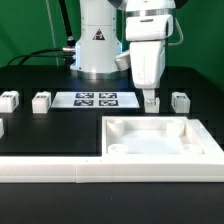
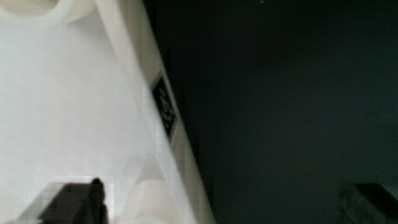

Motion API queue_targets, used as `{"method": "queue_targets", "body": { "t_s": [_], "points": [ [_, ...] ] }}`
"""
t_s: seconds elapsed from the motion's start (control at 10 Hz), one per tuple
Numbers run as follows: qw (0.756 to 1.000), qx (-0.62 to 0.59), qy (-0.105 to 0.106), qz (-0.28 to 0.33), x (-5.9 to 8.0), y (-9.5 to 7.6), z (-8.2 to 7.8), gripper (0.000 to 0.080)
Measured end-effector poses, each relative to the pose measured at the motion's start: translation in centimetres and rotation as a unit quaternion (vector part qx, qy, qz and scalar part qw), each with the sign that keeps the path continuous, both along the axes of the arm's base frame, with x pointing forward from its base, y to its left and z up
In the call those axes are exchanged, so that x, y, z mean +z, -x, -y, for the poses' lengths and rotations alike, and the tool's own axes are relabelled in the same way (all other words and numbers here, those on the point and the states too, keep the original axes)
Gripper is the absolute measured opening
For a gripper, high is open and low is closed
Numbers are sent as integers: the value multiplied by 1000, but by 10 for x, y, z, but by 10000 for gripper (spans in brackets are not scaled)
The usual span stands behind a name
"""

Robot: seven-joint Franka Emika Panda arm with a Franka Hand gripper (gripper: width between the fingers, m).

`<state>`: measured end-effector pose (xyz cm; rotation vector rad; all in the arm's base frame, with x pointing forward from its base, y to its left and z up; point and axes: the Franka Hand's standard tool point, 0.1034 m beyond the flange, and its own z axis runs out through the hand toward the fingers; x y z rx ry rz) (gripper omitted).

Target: Assemble square table

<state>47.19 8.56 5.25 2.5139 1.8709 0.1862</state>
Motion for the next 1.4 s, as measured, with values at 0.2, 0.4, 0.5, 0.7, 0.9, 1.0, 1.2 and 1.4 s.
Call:
{"method": "queue_targets", "body": {
  "t_s": [0.2,0.4,0.5,0.7,0.9,1.0,1.2,1.4],
  "points": [
    [1000,-12,-1,-2,-1,0,0,648],
    [997,-80,-8,-6,-1,0,0,648],
    [991,-136,-17,-5,0,1,1,648],
    [955,-293,-41,-6,3,14,1,648],
    [927,-371,-50,-16,5,16,-1,648],
    [907,-416,-57,-20,5,16,0,648],
    [882,-466,-64,-26,4,17,-2,648],
    [827,-556,-74,-39,3,26,-25,648]
  ]
}}
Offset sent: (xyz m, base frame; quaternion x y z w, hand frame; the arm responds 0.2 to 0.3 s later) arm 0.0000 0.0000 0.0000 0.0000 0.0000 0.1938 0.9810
